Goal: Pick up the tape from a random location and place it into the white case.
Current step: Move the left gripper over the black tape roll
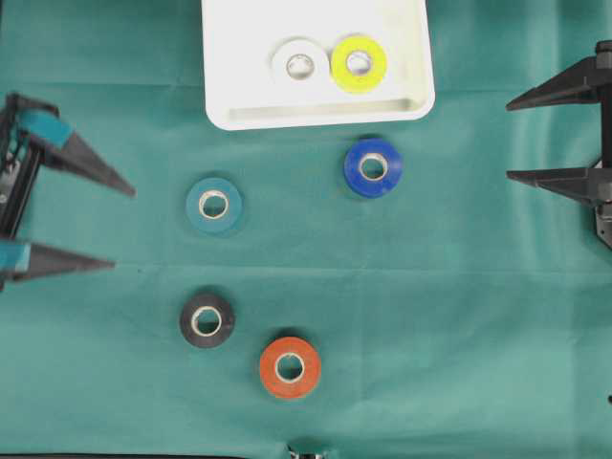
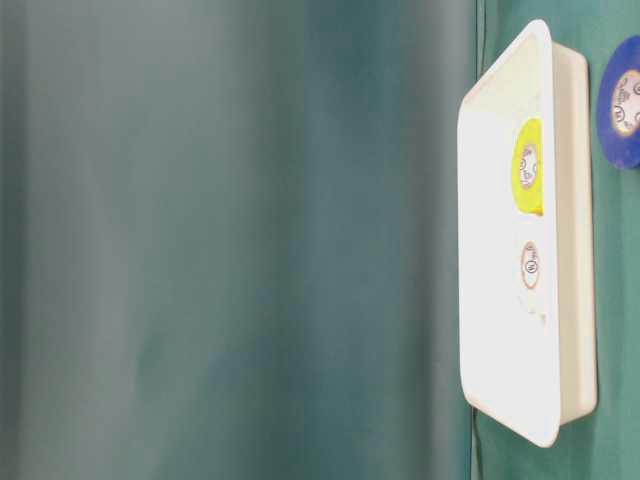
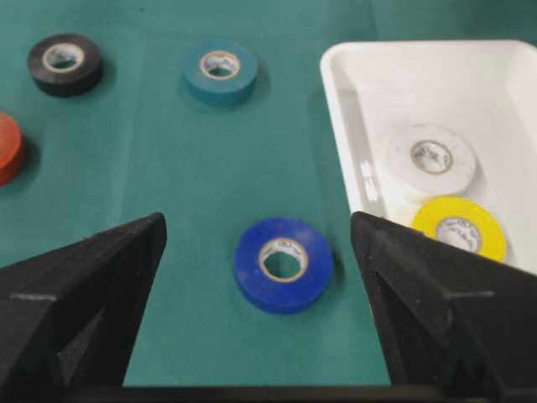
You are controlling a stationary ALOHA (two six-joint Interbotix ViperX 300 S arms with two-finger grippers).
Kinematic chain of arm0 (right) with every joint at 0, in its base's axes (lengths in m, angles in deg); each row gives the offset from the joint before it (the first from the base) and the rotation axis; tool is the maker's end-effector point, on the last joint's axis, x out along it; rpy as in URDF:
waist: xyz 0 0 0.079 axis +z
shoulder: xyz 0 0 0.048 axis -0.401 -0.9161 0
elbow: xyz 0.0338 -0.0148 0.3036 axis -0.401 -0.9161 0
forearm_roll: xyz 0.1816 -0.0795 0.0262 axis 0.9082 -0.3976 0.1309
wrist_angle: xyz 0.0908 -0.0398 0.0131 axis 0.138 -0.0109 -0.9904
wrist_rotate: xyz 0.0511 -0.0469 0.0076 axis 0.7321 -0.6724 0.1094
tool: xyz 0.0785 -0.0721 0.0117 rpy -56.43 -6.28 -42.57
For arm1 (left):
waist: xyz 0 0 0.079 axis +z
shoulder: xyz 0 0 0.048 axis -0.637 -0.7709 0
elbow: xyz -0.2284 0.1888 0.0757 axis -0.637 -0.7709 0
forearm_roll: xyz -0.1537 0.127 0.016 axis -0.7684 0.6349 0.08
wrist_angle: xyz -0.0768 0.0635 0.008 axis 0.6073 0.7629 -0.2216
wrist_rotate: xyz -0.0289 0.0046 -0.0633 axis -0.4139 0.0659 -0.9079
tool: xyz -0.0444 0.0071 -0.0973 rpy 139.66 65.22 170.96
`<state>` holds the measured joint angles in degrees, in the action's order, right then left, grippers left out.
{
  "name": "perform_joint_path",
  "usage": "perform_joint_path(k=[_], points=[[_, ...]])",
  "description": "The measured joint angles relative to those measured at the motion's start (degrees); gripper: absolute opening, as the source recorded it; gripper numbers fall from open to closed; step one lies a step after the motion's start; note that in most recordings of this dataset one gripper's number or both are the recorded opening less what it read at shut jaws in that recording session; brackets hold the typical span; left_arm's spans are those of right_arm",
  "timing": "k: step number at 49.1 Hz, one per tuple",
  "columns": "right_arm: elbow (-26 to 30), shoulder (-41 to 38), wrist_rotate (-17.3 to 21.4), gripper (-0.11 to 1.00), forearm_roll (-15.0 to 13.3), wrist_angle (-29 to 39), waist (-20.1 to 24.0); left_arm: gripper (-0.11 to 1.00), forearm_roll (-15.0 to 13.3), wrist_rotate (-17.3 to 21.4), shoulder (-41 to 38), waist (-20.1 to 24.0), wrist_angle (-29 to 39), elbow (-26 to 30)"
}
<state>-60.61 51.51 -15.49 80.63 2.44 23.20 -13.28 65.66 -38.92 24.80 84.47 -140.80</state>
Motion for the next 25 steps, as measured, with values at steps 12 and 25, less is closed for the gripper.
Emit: perform_joint_path(k=[12,25], points=[[0.00,0.00,0.00,0.86,-0.09,0.00,0.00,0.99,0.00,0.00,-1.85,-3.08,-1.49,-0.09],[0.00,0.00,0.00,0.86,0.00,0.00,0.00,0.99,0.09,0.26,-1.67,-3.08,-1.41,-0.09]])
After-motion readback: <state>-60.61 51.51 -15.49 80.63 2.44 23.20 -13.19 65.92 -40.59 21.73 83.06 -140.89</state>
